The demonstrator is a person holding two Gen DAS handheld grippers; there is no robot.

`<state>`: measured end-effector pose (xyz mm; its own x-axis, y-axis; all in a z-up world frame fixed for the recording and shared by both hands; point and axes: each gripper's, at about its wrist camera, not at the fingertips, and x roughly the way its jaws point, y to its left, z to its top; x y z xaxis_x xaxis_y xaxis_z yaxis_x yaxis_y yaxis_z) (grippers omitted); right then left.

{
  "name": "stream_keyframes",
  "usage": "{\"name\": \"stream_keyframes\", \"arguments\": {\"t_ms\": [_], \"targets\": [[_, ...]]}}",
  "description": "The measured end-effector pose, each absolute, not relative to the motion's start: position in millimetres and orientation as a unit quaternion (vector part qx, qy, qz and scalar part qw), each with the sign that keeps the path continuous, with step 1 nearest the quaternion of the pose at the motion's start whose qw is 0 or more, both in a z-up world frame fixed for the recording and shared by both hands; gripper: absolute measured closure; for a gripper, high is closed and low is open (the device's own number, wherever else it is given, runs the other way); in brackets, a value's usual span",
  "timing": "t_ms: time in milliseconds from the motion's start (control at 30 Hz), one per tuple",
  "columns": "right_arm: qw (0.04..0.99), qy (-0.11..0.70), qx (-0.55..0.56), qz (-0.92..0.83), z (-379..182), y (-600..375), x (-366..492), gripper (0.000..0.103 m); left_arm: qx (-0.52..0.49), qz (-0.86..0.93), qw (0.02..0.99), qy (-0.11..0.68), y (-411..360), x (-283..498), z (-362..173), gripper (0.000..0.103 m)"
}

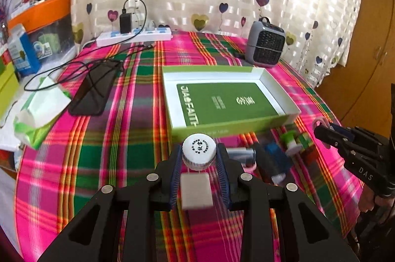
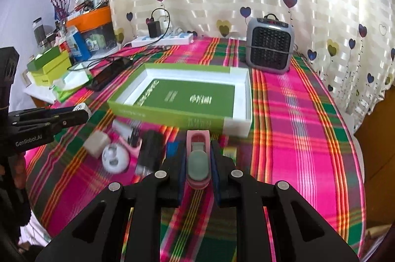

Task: Organize rigid objects
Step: 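Carry the white container with the left tool while the right tool carries the pink clip into the green box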

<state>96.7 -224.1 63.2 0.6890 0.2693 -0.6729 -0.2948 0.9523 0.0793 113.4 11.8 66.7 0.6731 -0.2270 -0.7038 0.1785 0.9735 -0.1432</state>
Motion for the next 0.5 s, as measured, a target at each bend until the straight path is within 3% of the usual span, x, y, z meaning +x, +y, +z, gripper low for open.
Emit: {"name": "stream_keyframes", "arguments": {"t_ms": [500], "targets": [[0.906, 0.399, 0.004, 0.14, 57.0, -219.8, 186.3, 0.084, -0.018, -0.124, 0.901, 0.416, 2.1, 199.0, 55.0, 0.076]]}}
